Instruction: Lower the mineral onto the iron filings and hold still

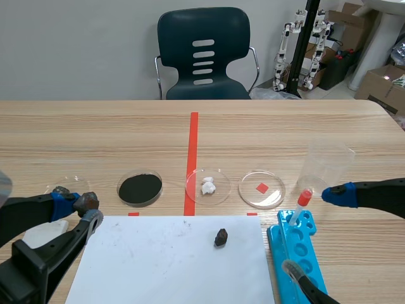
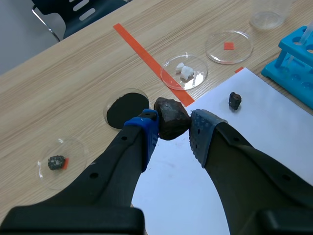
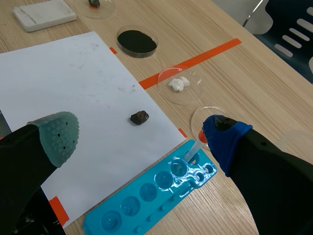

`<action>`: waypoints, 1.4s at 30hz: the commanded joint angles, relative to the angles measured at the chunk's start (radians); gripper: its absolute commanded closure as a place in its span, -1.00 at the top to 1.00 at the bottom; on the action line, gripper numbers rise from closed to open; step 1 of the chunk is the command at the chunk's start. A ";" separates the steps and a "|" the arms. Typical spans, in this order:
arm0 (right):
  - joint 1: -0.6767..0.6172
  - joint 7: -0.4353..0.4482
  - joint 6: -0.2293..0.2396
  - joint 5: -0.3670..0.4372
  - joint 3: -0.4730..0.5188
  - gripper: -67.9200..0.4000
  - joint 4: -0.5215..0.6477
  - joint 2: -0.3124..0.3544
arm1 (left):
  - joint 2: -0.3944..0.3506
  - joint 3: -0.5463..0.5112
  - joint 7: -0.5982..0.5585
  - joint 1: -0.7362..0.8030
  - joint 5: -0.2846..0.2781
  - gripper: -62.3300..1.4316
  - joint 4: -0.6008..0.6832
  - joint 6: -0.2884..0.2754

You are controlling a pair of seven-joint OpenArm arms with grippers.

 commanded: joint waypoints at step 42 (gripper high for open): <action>0.001 0.011 0.000 0.011 0.001 0.56 0.005 0.000 | 0.006 0.062 0.120 -0.130 -0.042 -0.77 0.016 0.006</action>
